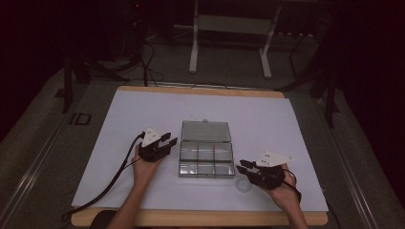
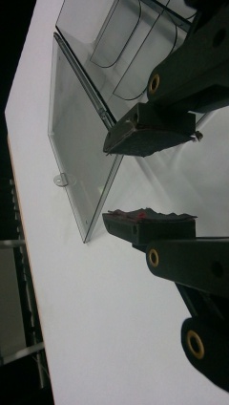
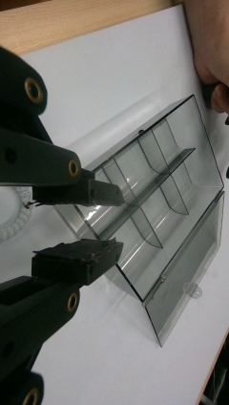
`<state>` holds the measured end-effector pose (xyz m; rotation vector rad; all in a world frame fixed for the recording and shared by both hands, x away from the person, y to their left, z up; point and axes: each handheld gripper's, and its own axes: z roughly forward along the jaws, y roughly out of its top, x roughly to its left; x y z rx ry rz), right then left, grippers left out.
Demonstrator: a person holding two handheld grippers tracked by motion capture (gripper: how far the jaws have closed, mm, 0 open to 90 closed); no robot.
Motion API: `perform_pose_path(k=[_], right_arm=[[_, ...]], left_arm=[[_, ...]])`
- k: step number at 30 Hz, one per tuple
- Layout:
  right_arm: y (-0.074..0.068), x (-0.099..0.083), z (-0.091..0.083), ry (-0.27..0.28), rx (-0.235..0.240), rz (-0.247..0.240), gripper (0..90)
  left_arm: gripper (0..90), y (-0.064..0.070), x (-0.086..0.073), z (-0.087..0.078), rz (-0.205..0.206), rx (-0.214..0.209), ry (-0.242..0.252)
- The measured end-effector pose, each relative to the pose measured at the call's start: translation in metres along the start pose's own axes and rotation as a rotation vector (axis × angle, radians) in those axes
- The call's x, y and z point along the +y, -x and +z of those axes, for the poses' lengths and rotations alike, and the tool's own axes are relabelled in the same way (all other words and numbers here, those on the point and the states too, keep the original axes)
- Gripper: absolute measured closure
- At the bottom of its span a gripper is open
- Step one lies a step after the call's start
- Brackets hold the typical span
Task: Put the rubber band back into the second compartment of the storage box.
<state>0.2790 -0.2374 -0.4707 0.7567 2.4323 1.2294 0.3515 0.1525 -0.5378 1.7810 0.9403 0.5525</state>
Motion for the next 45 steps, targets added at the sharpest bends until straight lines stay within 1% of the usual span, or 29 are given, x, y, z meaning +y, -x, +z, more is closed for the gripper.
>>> perform_pose_path(k=[3,6,13,21,33,36,40,45], right_arm=[[-0.001,0.004,-0.003,-0.018,0.008,-0.014,71.9],[-0.001,0.009,-0.004,-0.052,0.005,-0.045,71.6],[0.0,0.019,-0.006,-0.091,-0.013,-0.089,69.8],[0.003,0.029,-0.01,-0.15,-0.03,-0.135,67.7],[0.007,0.037,-0.011,-0.217,-0.042,-0.157,64.6],[0.008,0.038,-0.011,-0.217,-0.041,-0.152,64.2],[0.009,0.04,-0.01,-0.232,-0.043,-0.151,63.3],[0.01,0.042,-0.009,-0.247,-0.049,-0.166,62.5]], left_arm=[[61.7,0.0,0.0,0.0,-0.002,0.0,-0.002],[61.6,0.0,0.0,0.0,0.001,0.003,0.0],[61.0,0.001,0.0,0.0,0.002,0.004,0.0],[59.2,0.001,0.0,0.0,0.005,0.006,-0.001],[58.0,0.0,0.0,0.001,0.005,0.001,-0.007],[57.8,0.0,0.0,0.001,0.007,0.0,-0.007],[57.8,0.001,0.0,0.001,0.008,0.001,-0.007],[57.7,0.001,0.0,0.001,0.01,0.002,-0.008]])
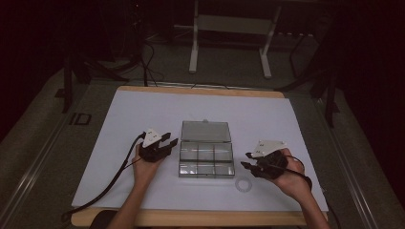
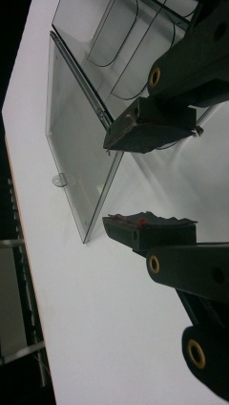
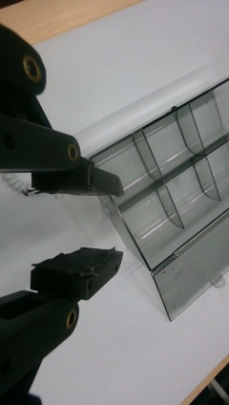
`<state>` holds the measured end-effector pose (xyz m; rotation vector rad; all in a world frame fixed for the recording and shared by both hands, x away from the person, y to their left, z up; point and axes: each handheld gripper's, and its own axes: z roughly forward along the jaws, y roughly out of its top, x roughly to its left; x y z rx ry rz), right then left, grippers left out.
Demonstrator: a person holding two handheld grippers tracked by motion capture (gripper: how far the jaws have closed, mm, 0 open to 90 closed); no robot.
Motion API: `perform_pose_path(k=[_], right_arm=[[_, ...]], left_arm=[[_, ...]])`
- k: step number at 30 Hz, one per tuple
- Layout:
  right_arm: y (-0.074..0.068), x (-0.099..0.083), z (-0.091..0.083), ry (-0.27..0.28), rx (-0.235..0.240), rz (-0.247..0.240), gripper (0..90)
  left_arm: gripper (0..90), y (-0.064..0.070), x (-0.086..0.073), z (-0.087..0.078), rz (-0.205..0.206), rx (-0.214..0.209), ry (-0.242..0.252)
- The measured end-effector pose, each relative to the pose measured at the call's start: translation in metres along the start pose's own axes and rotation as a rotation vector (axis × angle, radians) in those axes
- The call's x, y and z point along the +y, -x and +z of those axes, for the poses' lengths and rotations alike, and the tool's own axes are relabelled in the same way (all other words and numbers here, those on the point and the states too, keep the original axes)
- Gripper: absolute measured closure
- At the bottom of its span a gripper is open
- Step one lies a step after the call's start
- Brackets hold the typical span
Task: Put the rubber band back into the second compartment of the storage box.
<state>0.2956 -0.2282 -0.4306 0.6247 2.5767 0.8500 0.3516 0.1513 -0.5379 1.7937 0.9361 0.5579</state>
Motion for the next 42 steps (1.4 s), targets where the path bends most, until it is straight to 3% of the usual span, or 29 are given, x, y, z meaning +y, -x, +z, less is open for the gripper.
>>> perform_pose_path(k=[19,34,42], right_arm=[[0.003,0.006,0.006,-0.087,0.001,-0.026,58.7],[0.008,0.009,0.007,-0.139,0.034,-0.01,60.0],[0.008,0.011,0.01,-0.177,0.047,-0.028,59.8]], left_arm=[[57.4,0.001,0.0,0.0,0.006,0.003,-0.001],[57.4,0.001,0.0,0.0,0.006,0.004,-0.003],[57.4,0.001,0.0,0.001,0.009,0.005,-0.006]])
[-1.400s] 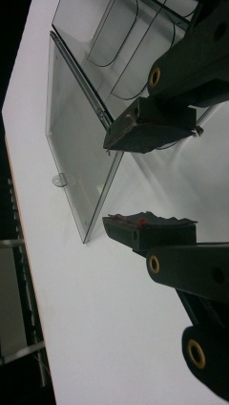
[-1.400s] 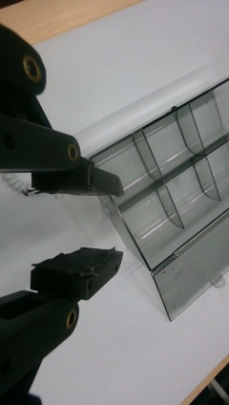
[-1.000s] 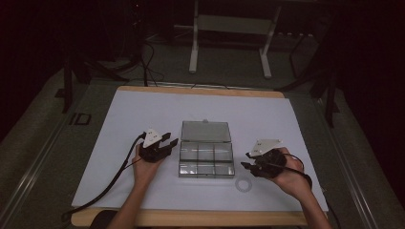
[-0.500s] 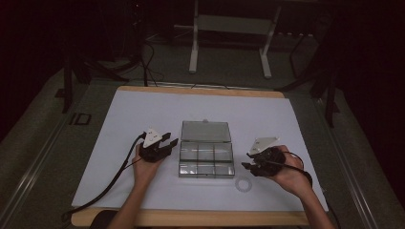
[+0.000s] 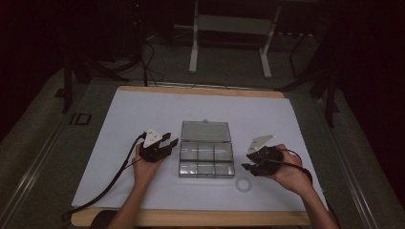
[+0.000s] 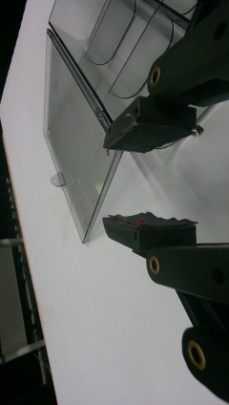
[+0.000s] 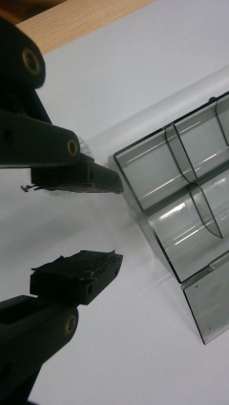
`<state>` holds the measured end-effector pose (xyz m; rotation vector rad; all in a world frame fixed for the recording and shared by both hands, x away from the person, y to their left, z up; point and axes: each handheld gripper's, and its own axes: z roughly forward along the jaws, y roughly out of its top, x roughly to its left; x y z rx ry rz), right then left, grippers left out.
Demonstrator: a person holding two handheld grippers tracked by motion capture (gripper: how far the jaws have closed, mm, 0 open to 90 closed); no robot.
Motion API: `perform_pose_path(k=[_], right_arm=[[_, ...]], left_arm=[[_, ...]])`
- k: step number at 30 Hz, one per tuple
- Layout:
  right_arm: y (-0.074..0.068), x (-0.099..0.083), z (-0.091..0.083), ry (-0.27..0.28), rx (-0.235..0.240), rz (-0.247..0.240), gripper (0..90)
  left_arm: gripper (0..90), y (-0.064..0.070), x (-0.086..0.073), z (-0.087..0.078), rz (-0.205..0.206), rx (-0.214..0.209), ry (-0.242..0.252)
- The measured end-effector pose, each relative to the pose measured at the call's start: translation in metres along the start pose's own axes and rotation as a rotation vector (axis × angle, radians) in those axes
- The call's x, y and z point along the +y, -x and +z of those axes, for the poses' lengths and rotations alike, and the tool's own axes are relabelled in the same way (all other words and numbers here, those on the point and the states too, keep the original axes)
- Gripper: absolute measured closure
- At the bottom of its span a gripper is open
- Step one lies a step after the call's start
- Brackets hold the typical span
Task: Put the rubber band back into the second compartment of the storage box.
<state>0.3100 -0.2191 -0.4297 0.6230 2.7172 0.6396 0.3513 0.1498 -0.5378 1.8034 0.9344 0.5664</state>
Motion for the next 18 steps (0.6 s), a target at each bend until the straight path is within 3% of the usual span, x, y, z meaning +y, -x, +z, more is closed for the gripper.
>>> perform_pose_path(k=[18], right_arm=[[0.0009,0.0012,0.0051,-0.057,0.02,-0.017,59.8]], left_arm=[[57.2,0.0003,0.0,0.0002,0.001,0.002,-0.001]])
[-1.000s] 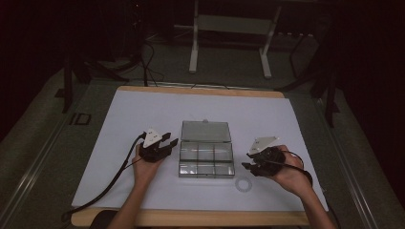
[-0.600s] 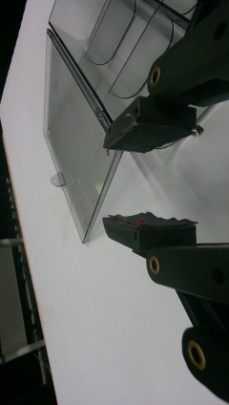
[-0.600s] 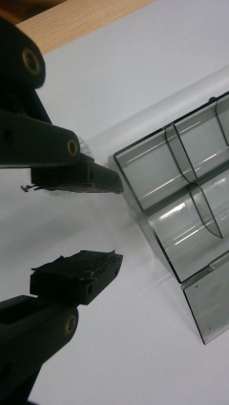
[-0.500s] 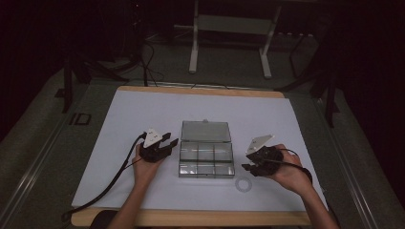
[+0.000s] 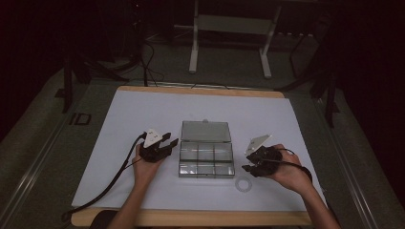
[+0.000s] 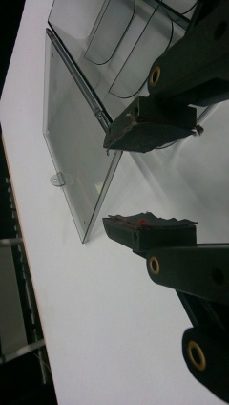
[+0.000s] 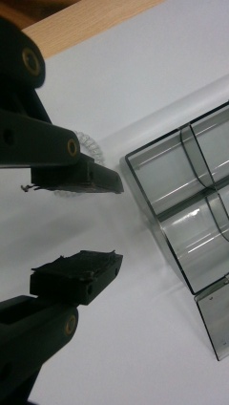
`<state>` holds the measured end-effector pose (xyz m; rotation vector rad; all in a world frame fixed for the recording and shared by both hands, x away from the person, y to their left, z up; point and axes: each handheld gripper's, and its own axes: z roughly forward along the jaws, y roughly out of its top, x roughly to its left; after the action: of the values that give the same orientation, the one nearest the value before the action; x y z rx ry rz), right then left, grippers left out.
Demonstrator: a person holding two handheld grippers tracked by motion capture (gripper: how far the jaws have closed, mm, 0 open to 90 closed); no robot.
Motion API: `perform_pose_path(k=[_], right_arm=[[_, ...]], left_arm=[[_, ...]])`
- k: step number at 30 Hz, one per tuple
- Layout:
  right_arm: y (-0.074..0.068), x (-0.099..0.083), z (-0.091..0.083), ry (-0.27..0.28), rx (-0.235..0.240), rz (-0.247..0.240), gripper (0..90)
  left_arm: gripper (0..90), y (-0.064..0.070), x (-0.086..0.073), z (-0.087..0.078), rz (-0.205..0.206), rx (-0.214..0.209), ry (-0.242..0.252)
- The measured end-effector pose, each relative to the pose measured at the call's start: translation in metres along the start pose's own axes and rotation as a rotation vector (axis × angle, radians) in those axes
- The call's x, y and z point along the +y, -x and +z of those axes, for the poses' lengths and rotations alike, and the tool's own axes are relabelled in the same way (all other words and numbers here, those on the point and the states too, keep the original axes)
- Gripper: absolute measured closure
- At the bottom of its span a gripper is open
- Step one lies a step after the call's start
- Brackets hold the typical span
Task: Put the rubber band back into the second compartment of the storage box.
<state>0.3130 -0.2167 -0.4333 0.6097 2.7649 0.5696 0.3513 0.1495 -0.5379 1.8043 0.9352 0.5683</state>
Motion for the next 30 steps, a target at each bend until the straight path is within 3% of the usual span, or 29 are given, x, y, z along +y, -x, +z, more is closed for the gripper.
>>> perform_pose_path(k=[30], right_arm=[[-0.003,-0.001,0.026,-0.15,0.048,-0.068,66.0]], left_arm=[[56.6,0.0,0.0,0.0,0.0,0.002,-0.005]])
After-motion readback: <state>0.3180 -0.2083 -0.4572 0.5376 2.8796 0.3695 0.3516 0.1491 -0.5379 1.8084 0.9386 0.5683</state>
